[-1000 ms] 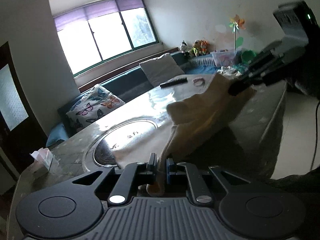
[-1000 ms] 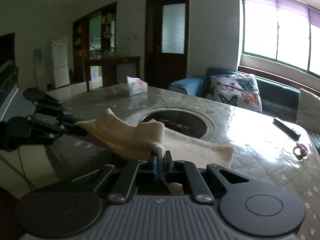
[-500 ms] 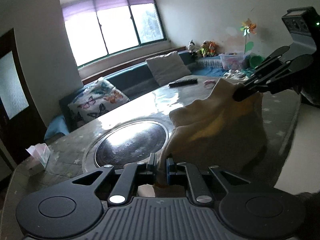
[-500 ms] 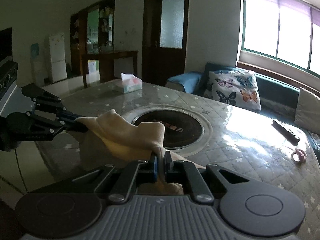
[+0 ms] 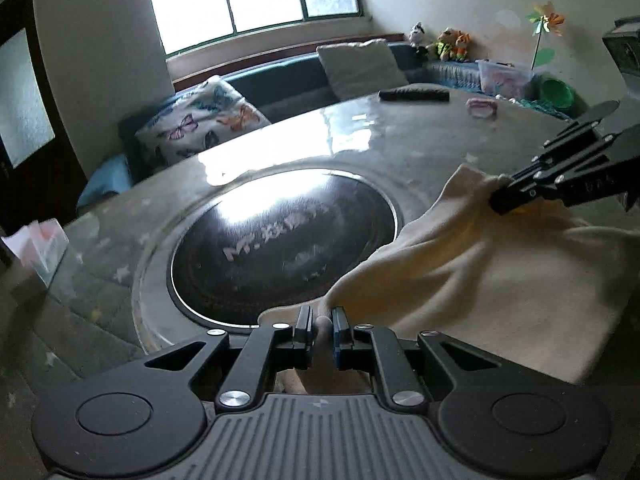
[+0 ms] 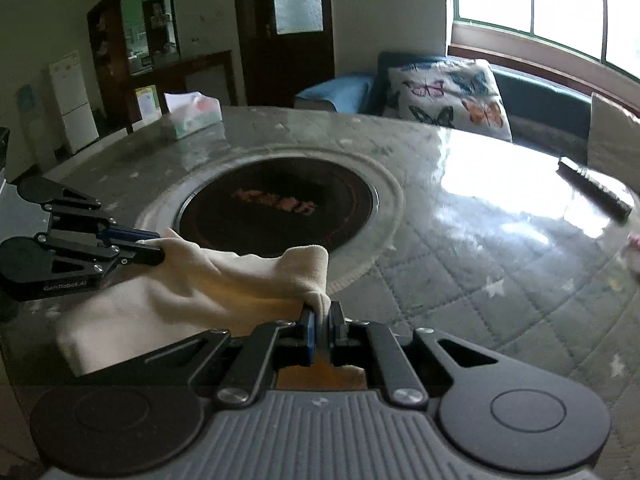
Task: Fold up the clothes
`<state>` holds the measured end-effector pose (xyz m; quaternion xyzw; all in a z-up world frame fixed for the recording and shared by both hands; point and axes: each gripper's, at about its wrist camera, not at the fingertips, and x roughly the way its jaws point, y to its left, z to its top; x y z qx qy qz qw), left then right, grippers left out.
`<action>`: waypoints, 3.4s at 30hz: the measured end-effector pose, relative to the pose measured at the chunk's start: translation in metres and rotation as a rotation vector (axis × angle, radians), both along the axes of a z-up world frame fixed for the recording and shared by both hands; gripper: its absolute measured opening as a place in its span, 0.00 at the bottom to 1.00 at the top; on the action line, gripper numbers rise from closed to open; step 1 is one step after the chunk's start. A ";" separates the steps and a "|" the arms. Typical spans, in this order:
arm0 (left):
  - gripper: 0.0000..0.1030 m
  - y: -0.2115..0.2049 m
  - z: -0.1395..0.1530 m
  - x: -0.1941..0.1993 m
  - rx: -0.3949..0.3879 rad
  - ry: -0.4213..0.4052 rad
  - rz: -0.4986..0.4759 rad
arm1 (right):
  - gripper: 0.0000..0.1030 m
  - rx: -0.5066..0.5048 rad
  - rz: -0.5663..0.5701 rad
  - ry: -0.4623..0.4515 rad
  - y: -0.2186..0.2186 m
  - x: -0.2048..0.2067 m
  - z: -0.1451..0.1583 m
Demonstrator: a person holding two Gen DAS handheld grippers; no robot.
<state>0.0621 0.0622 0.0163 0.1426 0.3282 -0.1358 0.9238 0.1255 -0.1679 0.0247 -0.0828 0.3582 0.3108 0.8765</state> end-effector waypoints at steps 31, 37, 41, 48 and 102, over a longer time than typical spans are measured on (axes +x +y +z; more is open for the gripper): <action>0.29 -0.035 0.009 0.029 -0.122 0.069 -0.015 | 0.23 0.031 -0.021 0.025 0.020 0.015 -0.006; 0.30 -0.035 0.004 0.035 -0.117 0.076 -0.005 | 0.23 0.037 -0.031 -0.010 0.007 0.000 0.007; 0.30 -0.037 0.002 0.036 -0.104 0.071 -0.004 | 0.24 0.044 -0.073 -0.021 -0.019 -0.025 0.016; 0.30 -0.040 0.002 0.035 -0.085 0.065 -0.003 | 0.24 0.040 -0.206 -0.002 -0.068 -0.048 0.014; 0.82 0.010 -0.001 -0.082 -0.077 -0.043 0.217 | 0.21 0.073 -0.074 -0.028 -0.049 -0.099 -0.009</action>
